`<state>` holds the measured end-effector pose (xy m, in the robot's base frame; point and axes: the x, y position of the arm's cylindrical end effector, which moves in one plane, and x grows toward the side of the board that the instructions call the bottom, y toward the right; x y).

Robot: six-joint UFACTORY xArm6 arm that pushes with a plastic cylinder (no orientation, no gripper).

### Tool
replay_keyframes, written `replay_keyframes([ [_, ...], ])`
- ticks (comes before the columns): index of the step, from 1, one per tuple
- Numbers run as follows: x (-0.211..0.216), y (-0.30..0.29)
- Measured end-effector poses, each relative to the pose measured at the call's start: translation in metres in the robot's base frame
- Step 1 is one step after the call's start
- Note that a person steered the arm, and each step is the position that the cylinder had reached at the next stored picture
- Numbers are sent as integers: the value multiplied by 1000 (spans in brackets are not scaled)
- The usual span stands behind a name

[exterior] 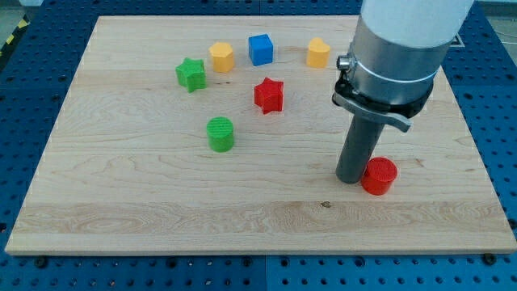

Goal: Push the red circle towards bottom right

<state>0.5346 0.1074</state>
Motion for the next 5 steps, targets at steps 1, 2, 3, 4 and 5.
replay_keyframes([
  [1,0,14],
  [2,-6,37],
  [3,-31,37],
  [4,-28,76],
  [5,-3,76],
])
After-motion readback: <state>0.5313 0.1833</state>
